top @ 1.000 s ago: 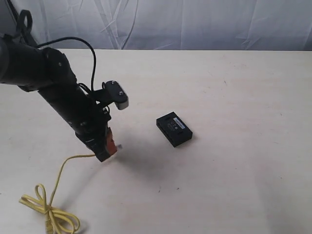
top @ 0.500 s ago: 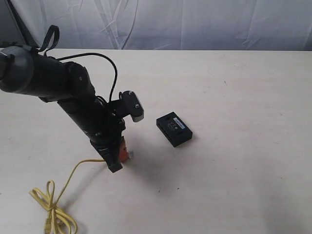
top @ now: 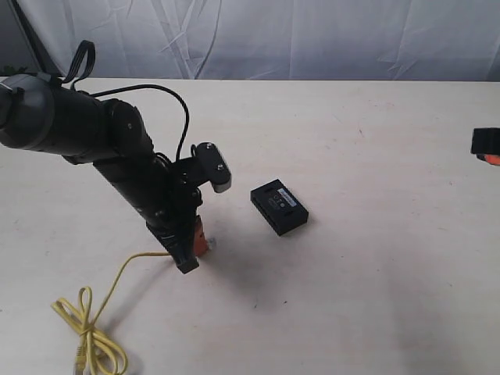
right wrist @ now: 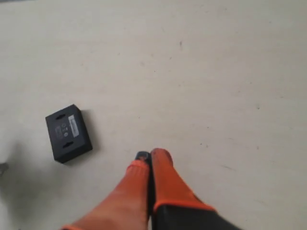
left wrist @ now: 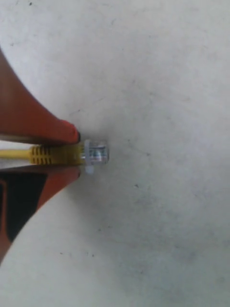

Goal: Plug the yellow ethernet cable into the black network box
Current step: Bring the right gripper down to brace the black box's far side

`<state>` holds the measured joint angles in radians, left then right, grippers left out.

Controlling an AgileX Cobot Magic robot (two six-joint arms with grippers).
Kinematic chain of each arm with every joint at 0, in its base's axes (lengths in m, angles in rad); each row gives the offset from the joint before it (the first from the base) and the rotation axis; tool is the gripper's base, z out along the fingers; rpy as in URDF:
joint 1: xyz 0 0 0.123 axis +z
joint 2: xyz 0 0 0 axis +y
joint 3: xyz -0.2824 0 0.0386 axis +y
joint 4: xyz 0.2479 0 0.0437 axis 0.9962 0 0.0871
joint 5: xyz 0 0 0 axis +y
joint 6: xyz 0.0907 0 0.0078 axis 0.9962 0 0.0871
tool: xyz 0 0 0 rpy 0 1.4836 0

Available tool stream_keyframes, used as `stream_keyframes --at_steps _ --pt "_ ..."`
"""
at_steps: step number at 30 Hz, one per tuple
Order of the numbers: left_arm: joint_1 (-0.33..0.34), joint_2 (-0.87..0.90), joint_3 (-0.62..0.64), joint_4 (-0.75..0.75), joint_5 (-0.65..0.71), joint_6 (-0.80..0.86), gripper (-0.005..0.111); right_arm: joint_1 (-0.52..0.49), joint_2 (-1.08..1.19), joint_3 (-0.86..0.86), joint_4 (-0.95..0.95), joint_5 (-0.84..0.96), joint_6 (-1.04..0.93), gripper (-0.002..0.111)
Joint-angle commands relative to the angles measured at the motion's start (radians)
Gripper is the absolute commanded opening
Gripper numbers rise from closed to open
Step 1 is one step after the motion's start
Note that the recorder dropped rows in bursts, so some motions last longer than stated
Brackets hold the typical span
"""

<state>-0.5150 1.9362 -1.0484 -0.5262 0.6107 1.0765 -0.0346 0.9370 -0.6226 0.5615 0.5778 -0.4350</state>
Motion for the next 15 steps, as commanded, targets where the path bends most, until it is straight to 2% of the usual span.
stream_keyframes --at_steps 1,10,15 --pt "-0.005 -0.002 0.002 -0.023 -0.023 -0.004 0.0 -0.004 0.143 -0.138 -0.001 0.14 -0.092 -0.001" --pt "-0.005 -0.002 0.002 -0.049 -0.027 -0.004 0.0 0.002 0.384 -0.318 0.001 0.214 -0.141 -0.001" --pt "-0.005 -0.002 0.002 -0.073 -0.029 -0.004 0.0 0.075 0.518 -0.397 -0.006 0.214 -0.174 -0.001"
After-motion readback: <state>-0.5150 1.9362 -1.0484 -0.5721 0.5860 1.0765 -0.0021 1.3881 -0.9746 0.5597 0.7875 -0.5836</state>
